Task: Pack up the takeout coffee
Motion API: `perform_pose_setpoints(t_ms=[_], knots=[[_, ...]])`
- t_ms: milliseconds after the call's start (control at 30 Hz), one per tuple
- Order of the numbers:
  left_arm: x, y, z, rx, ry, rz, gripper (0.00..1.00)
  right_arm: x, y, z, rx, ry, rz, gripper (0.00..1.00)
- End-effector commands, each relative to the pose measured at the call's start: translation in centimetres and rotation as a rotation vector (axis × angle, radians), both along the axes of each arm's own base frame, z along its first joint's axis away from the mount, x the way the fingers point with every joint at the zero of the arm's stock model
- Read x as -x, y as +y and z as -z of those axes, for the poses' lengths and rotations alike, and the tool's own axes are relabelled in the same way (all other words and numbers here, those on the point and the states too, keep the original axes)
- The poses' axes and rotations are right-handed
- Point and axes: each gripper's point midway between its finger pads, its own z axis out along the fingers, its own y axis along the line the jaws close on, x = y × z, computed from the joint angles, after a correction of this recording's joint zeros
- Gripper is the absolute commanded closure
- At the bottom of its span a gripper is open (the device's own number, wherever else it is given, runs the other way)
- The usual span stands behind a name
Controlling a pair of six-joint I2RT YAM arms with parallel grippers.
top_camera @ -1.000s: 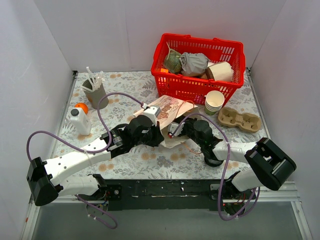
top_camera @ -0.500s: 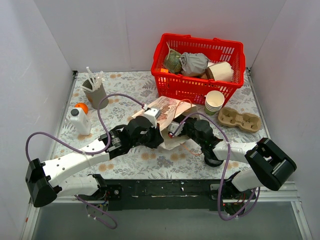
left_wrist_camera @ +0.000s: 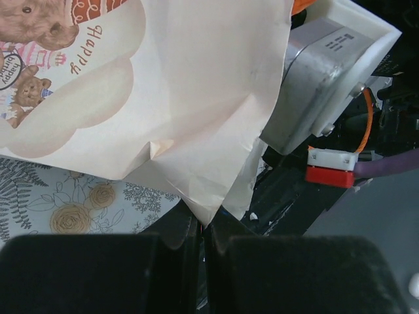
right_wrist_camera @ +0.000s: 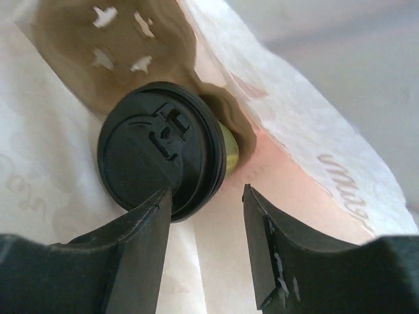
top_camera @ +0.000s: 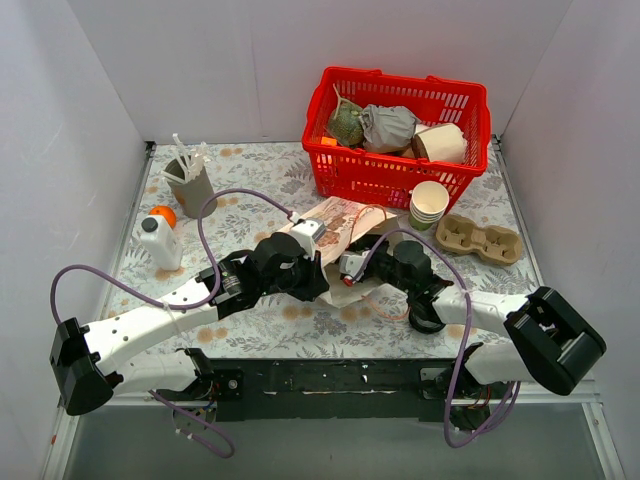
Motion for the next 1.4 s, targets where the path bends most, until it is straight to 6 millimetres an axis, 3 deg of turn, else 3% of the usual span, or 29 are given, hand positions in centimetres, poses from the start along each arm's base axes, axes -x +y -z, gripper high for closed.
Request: perform_pose_setpoints(t_ms=[0,133,167,267,300,367,533,833,933,1033,1067,1133,1300,1367], knots=[[1.0,0.0,-0.4,0.016,0.001,0.056,1.0,1.1,1.1,-0.9,-0.017,0.017,-0.09,0.44],[0.8,0.2,-0.4,0.006,-0.01,0.059,1.0,2.0,1.6,-0.1,0.019,0.076,-0.136,0.4],[0.8,0.3,-0.5,0.005,-0.011,0.059,1.0,2.0,1.7,-0.2,0.016,0.083,-0.138,0.33],[1.0,0.2,-0.4,0.005,-0.018,0.077,1.0,2.1,1.9,-0.8,-0.011,0.106,-0.129,0.33],[1.0,0.2,-0.4,0.006,-0.017,0.08,1.0,2.0,2.0,-1.2,-0.05,0.139,-0.111,0.2],[1.1,0.1,-0.3,0.004,-0.016,0.095,1.0,1.7,2.3,-2.2,-0.1,0.144,-0.087,0.15],[1.3,-0.2,-0.5,0.017,-0.025,0.115,1.0,1.0,2.3,-2.4,-0.141,0.096,-0.025,0.14],[1.5,-0.5,-0.7,0.026,-0.025,0.143,1.0,-0.2,2.3,0.9,-0.106,0.113,0.059,0.21],[1.5,-0.5,-0.8,0.027,-0.03,0.143,1.0,-0.7,1.9,1.7,-0.101,0.12,0.096,0.27],[1.6,-0.6,-0.9,0.031,-0.028,0.149,1.0,-0.8,2.0,1.9,-0.106,0.132,0.107,0.47],[1.6,-0.5,-0.9,0.031,-0.029,0.151,1.0,-0.9,1.9,2.0,-0.106,0.134,0.11,0.59],[1.7,-0.5,-0.8,0.03,-0.032,0.154,1.0,-0.8,1.9,2.2,-0.104,0.143,0.112,0.71],[1.7,-0.1,-0.5,0.016,-0.036,0.15,1.0,-0.9,1.6,2.0,-0.103,0.144,0.126,0.94],[1.6,0.1,-0.2,0.007,-0.038,0.147,1.0,-0.9,1.5,1.9,-0.101,0.138,0.133,0.99]])
